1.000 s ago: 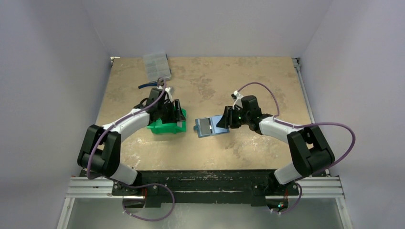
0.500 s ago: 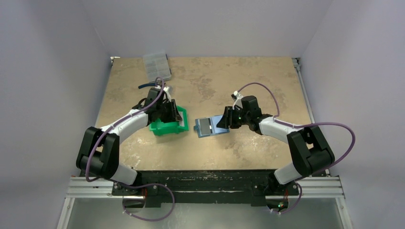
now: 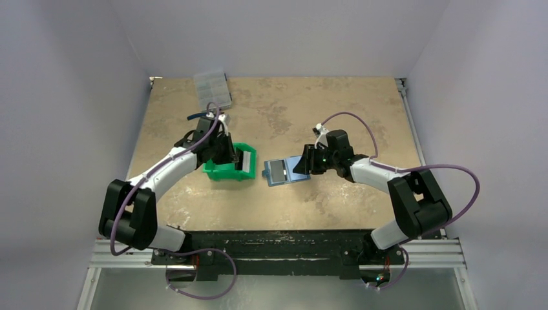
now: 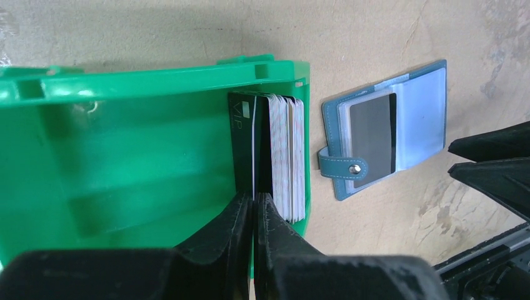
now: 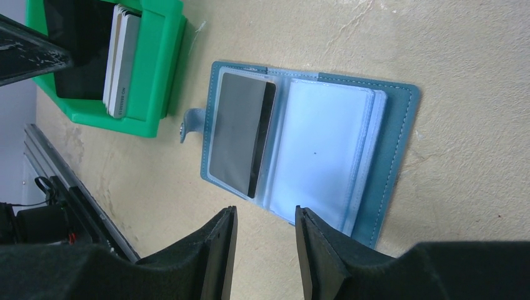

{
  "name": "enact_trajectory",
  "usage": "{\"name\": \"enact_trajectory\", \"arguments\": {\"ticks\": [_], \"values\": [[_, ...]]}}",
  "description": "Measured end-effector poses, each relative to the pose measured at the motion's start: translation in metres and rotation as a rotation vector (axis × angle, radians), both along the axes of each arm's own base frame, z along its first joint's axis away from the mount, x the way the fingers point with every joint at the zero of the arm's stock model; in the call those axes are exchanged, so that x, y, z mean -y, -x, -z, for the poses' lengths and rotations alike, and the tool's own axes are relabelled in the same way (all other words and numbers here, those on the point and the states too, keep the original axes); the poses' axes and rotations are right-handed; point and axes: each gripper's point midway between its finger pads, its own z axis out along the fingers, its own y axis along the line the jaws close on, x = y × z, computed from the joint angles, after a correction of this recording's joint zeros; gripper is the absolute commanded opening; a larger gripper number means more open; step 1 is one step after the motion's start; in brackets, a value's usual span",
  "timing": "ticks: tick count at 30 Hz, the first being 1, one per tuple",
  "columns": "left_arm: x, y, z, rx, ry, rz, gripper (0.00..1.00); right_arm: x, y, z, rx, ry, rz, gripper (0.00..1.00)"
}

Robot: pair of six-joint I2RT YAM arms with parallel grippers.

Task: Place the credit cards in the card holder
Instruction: Pick up the credit card from the storage box.

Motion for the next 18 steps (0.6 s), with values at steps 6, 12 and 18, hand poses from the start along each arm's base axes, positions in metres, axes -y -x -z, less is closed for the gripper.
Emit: {"name": "enact_trajectory", "arguments": {"ticks": [6, 12, 18], "values": [[-0.006, -0.001, -0.009, 0.017, -0.034, -0.004, 0.0, -0.001, 0.0, 0.0, 0.0, -0.002, 0.0, 0.51], [-0.019, 0.0, -0.019, 0.025, -0.099, -0.022, 0.0, -0.017, 0.007, -0.006, 0.005, -0.027, -0.027, 0.54], [-0.03, -0.002, -0.057, 0.104, -0.135, -0.051, 0.0, -0.066, 0.008, -0.022, -0.004, -0.121, -0.104, 0.43]]}}
